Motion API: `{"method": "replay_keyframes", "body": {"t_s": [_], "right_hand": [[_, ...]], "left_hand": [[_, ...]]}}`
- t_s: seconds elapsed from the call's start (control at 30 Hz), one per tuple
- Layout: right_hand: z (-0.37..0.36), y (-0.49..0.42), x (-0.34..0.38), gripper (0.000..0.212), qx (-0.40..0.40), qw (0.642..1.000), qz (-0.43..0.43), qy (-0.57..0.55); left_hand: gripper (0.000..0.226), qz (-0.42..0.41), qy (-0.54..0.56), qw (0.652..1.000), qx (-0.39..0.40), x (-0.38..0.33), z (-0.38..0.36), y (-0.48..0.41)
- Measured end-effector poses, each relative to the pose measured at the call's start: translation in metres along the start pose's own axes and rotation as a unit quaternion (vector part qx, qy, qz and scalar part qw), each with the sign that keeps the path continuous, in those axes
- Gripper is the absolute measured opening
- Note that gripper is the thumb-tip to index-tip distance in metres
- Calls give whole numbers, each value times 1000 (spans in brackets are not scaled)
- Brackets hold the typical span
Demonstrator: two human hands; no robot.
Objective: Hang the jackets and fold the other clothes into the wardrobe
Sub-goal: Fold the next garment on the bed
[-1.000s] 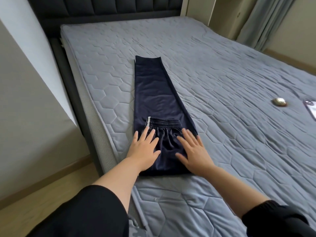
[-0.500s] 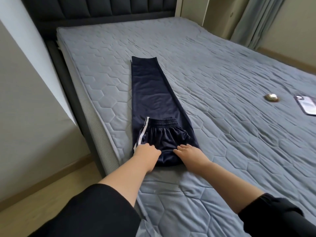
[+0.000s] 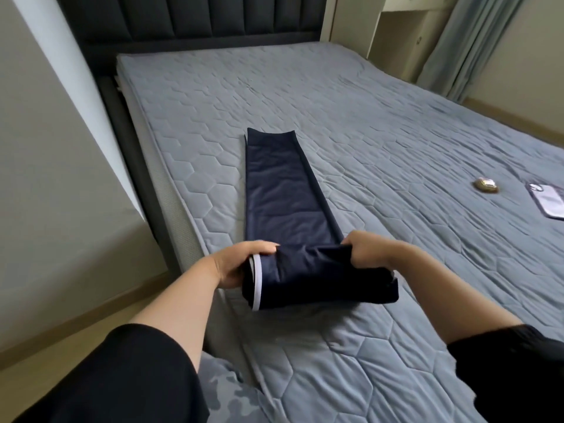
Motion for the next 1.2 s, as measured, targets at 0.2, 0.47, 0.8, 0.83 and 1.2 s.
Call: {"method": "replay_keyframes", "body": {"t_s": [0.2,0.47,0.8,0.83,1.2], "right_hand": [[44,-25,3,36,-152,975,-9,-164],[62,-52,-19,16,-179,844,36,-504],[-35,-75,-65,51,27,742,-20,-669],[-39,-74,-65,47,27,747,-31,-664],[-51,-80,-53,6,-145,772,-59,-617]], "left_hand": [[49,-105,54,993,-13,-10,15,-3],[17,-122,11,968,-217,-11,36,-19],[45,-68,51,983,-162,6,35,-44],[41,-57,6,986,-156,10,33,-44],[66,21,-80,966,-246,33,44,-46]]}}
Point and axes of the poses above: each hand's wrist, its own y-axis away from the middle knuckle, its own z-axis out of the back of the hand, x = y × z, the point moved 4 cm from there along -y, towards the middle knuckle, and after that the axes turned 7 degrees about x, right-handed, at the moved point
